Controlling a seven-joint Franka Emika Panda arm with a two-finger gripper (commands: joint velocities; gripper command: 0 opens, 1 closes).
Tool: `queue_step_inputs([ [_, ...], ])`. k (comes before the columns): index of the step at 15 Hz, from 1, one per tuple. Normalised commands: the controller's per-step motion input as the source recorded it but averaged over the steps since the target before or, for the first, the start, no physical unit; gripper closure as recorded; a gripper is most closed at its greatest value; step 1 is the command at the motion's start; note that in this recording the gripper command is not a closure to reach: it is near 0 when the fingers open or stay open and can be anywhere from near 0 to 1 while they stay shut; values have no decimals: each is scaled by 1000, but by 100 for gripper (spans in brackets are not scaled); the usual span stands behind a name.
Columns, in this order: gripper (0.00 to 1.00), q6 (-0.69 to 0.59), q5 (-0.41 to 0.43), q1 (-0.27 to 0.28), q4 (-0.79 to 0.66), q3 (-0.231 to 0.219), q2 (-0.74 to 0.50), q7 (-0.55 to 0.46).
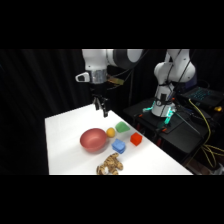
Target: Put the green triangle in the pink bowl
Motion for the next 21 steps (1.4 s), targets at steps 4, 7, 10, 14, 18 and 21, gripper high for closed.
queue_step_inputs([
  [4, 0, 25, -24, 12, 51, -9, 55, 11],
  [7, 0, 93, 14, -23, -61, -34, 9, -40],
  [10, 0, 147, 85, -70, -218, -64, -98, -88],
  [14, 0, 176, 126, -76, -301, -62, -192, -82],
  [18, 0, 177, 125, -46, -350, -42, -277, -65],
  [21, 0, 174, 123, -17, -326, -23, -266, -39],
])
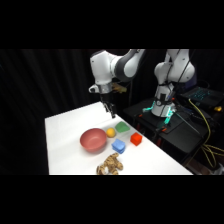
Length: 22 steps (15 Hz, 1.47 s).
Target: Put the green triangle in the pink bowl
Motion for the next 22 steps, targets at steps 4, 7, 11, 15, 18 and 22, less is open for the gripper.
queue_step_inputs([
  [4, 0, 204, 130, -9, -312, -22, -230, -45],
  [7, 0, 255, 127, -30, -296, -41, -177, -100],
  [11, 0, 282, 153, -47, -223, -45, -65, -189],
  [15, 0, 232, 137, -47, -125, -29, -10, -237],
  [18, 0, 279, 152, -59, -96, -31, 71, -291],
  [22, 0, 305, 183, -72, -79, -6, 143, -314],
])
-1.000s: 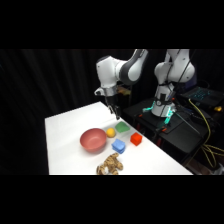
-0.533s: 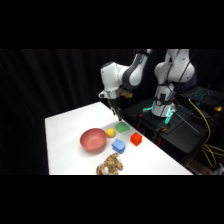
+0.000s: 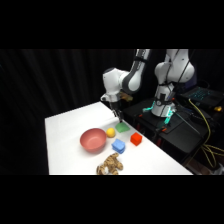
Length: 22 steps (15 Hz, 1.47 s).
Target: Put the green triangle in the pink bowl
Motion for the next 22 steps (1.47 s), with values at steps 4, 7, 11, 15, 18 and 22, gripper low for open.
queue_step_inputs([
  [4, 0, 244, 214, -92, -29, 69, 149, -300],
  [7, 0, 167, 259, -112, -31, 160, 77, -295],
  [11, 0, 124, 286, -135, -50, 191, 34, -311],
  [15, 0, 125, 242, -163, -60, 138, 8, -318],
  [18, 0, 139, 184, -130, -19, 109, 51, -264],
  [22, 0, 161, 122, -90, 48, 110, 129, -200],
])
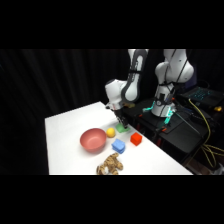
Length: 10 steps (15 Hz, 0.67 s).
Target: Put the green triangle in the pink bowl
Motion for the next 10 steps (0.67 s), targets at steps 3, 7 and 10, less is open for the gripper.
queue_step_inputs([
  [3, 4, 164, 69, -89, 69, 119, 121, -163],
  [7, 100, 136, 55, -100, 34, 125, 43, -132],
  [10, 100, 89, 36, -73, -12, 98, -50, -72],
])
